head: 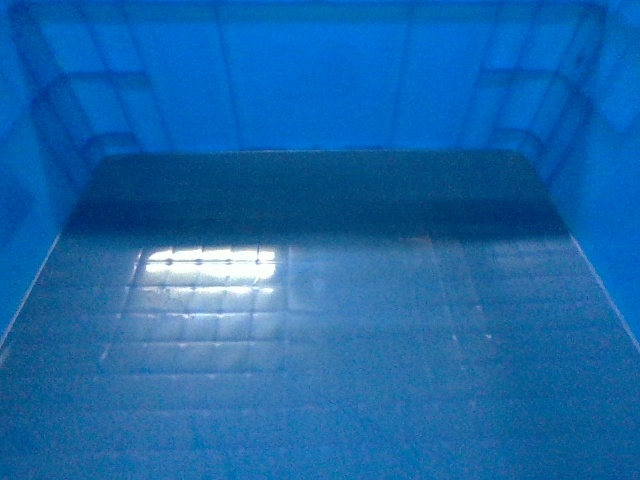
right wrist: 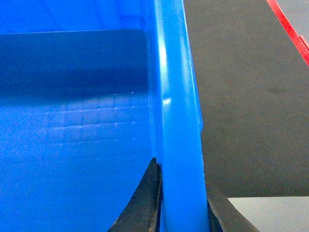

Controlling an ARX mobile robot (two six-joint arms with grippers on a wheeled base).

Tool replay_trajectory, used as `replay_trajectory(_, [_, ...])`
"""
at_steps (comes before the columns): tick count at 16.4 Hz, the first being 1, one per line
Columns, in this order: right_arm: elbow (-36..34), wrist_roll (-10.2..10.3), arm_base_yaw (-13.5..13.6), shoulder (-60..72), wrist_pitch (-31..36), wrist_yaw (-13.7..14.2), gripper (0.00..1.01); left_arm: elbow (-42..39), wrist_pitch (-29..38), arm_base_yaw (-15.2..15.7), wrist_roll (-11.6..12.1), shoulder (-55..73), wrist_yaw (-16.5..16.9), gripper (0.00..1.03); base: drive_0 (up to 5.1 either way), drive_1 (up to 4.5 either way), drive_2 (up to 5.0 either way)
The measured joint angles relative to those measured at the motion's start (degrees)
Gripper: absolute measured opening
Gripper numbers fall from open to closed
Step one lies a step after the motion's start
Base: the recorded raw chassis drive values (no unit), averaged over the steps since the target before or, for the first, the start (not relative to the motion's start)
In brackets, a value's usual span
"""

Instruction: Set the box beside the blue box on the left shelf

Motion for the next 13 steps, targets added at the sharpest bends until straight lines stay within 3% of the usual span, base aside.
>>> replay_trajectory(2, [-0.3, -0.6, -0.1, -1.8, 0.3, 0.0, 0.12, -0.3, 0.4, -2.4, -0.4, -1.0, -2.3, 0.14, 0.0, 0.0, 0.0])
replay_trajectory(13, [-0.3, -0.9, -0.1, -2.1, 0.6, 0.2, 0.12, -0.3, 0.9, -2.5, -0.4, -1.7, -2.7, 0.14, 0.0, 0.0, 0.0])
